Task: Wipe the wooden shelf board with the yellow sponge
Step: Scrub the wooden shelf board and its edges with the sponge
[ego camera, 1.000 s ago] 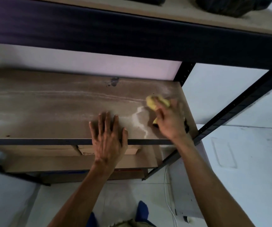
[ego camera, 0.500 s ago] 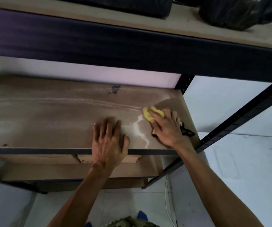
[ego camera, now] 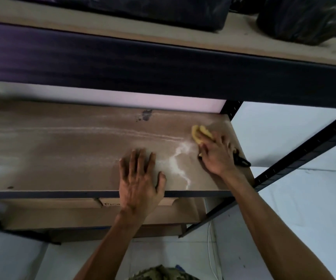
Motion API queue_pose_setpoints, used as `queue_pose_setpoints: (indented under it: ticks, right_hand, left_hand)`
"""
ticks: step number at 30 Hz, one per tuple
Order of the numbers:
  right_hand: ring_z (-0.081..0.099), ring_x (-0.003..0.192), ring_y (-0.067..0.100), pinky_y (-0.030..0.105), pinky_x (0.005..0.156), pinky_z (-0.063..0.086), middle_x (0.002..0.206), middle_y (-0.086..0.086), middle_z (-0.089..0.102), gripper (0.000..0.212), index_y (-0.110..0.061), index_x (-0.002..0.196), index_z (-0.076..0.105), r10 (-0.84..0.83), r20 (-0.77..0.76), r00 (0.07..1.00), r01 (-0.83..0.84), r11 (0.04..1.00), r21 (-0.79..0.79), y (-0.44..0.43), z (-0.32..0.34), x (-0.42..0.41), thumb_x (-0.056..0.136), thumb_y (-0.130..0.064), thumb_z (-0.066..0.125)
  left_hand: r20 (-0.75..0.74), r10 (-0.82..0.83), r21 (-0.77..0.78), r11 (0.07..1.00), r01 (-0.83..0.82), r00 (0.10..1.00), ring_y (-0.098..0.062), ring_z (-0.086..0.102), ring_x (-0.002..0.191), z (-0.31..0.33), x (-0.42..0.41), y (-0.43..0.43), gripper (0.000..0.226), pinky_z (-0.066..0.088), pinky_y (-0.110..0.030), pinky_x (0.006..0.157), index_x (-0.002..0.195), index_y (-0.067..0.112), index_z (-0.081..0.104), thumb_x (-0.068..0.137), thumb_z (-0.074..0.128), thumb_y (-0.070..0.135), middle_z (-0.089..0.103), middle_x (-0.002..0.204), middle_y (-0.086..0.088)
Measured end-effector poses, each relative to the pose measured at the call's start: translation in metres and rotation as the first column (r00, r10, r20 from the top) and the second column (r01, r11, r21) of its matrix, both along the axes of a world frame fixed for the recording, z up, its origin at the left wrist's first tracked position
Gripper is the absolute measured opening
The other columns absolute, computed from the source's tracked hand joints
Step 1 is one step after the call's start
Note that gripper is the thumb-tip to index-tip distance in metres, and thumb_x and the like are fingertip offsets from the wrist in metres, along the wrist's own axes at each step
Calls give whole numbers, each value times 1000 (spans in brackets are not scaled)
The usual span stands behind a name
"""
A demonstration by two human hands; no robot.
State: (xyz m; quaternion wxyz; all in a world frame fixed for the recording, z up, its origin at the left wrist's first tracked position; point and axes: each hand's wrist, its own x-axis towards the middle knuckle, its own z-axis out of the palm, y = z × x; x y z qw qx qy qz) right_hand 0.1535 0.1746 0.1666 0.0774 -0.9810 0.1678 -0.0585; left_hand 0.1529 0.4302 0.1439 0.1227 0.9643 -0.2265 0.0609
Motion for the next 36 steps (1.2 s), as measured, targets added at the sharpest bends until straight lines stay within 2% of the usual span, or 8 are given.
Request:
queue_pose_setpoints:
  ticks: [3, 7, 11, 17, 20, 27, 31, 36]
  right_hand:
    - [32, 125, 31, 55, 106, 33, 145, 0, 33, 47, -47, 147, 35, 220, 39, 975, -219, 975, -29, -4, 1, -9, 101, -35, 39]
    - [33, 124, 36, 49, 103, 33, 147, 4, 30, 46, -44, 145, 38, -167, 181, 969, 149, 983, 108, -46, 12, 30, 100, -36, 41]
    - [31, 124, 38, 50, 104, 27, 152, 6, 25, 49, -42, 148, 30, -302, 19, 953, 300, 951, 67, -37, 3, 52, 99, -45, 35]
    - [38, 124, 28, 47, 105, 33, 146, -2, 41, 45, -48, 143, 42, 350, 73, 934, -355, 933, 64, 25, -8, 3, 100, -33, 44]
    - [44, 128, 25, 51, 111, 30, 148, 2, 42, 45, -39, 141, 49, 448, 171, 877, -467, 879, 93, 16, 0, 4, 99, -23, 51]
    - [30, 128, 39, 50, 105, 28, 144, 9, 32, 48, -39, 142, 40, -242, -4, 970, 239, 959, 154, -45, 17, 74, 94, -37, 46]
    - [39, 134, 29, 41, 112, 29, 148, 0, 41, 44, -34, 139, 50, 97, 15, 995, -98, 990, 104, -10, 6, 58, 95, -34, 55]
    - [41, 121, 11, 25, 101, 35, 135, -16, 40, 40, -44, 131, 54, 499, 103, 860, -502, 795, 341, 17, 5, 32, 96, -25, 56]
  left_hand:
    - [-10, -8, -5, 1000, 8, 1000, -31, 12, 153, 0, -1, 1, 69, 15, -58, 120, 154, 23, 32, 94, 34, 58, 22, 163, -11]
    - [-44, -15, -6, 1000, 15, 999, -28, 6, 154, 1, -2, 1, 71, 5, -65, 120, 156, 22, 26, 96, 36, 58, 15, 165, -8]
    - [-32, 4, -13, 1000, -4, 999, -28, 12, 153, 6, 1, 3, 72, -13, -70, 113, 154, 22, 29, 94, 34, 61, 24, 162, -7]
    - [-34, 0, -1, 1000, 0, 999, -33, 4, 154, -3, 6, 10, 76, 4, -68, 118, 156, 24, 25, 93, 32, 67, 9, 166, -11]
    - [-38, 5, 6, 1000, -4, 999, -32, 1, 154, -5, 7, 10, 77, 4, -66, 119, 157, 25, 20, 94, 30, 67, 4, 167, -9]
    - [-70, 0, -1, 1000, 0, 998, -31, -7, 154, -4, 6, 11, 78, 3, -67, 119, 159, 28, 10, 94, 29, 68, -9, 168, -6]
    - [-67, 2, 7, 1000, -1, 998, -30, -6, 154, -5, 6, 11, 78, 3, -66, 119, 159, 28, 10, 95, 29, 68, -7, 168, -6]
    - [-74, -4, 12, 1000, 5, 997, -29, -12, 154, -6, 6, 11, 78, -3, -65, 120, 159, 28, 7, 95, 27, 67, -12, 167, -6]
